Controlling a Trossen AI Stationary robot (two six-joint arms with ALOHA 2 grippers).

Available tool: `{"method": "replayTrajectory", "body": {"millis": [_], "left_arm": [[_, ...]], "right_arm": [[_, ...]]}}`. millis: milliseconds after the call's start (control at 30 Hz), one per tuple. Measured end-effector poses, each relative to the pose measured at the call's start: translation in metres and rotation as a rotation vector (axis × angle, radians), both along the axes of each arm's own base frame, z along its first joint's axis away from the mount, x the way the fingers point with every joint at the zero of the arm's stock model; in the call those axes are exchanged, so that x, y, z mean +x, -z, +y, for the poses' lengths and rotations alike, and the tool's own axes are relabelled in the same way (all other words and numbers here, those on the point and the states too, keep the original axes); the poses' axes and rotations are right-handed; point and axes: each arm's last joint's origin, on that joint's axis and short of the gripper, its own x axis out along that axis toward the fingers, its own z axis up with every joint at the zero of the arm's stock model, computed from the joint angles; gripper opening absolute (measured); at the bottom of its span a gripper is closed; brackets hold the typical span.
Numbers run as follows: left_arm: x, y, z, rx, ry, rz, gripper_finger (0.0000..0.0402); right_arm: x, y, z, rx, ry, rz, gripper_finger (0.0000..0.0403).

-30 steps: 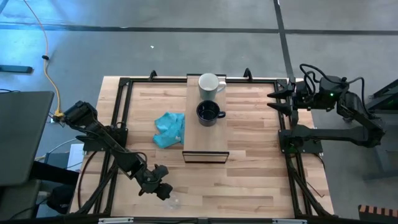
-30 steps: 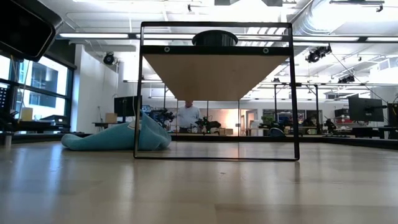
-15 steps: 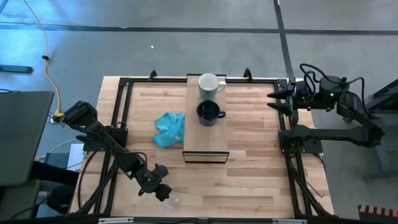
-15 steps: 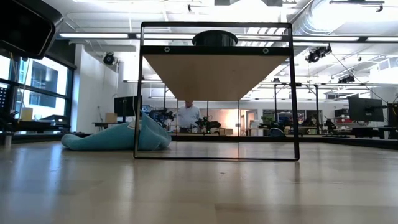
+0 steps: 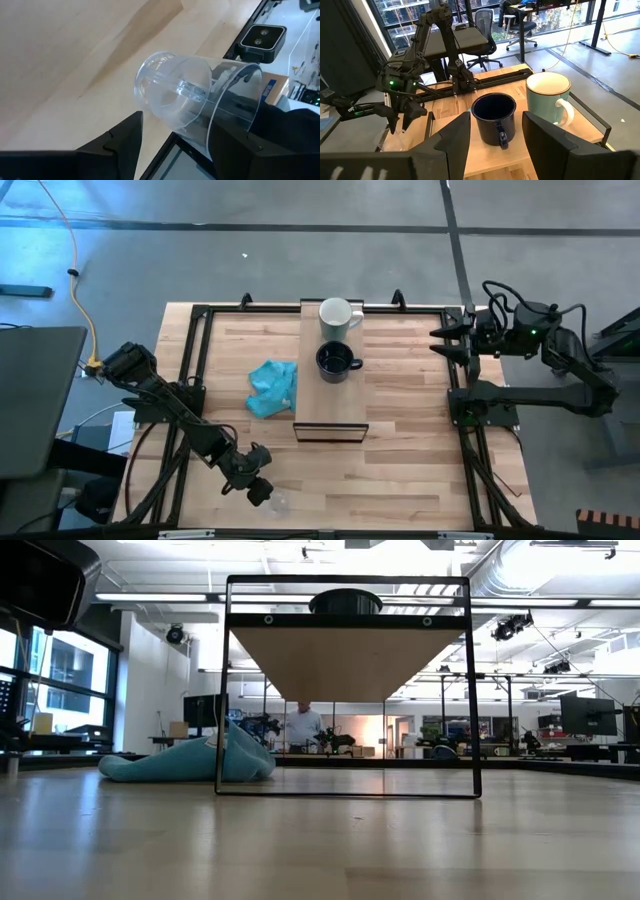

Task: Stack small to large cups/mugs on shelf
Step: Put the transparent mug on the shelf

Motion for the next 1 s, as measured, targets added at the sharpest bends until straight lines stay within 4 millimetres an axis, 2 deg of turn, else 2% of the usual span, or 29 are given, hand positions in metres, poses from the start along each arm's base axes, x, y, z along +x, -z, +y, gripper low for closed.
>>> {"method": "replayTrajectory", "body": {"millis": [233,700,1000], "left_arm": [[0.008,-0.002,0.012,0.028,0.059,0.02,0.0195],[0.033,-0.053,0.039,0.306,0.352,0.067,0.0196],[0.032,-0.053,0.045,0.259,0.364,0.131,0.0196]], "right_arm": [[0.0,0.0,0.0,0.0,0.0,0.0,0.0171],[0.0,0.001,0.0,0.002,0.0,0.007,0.0171],[-0.001,0.003,0.0,0.009,0.0,0.031,0.0171]]}}
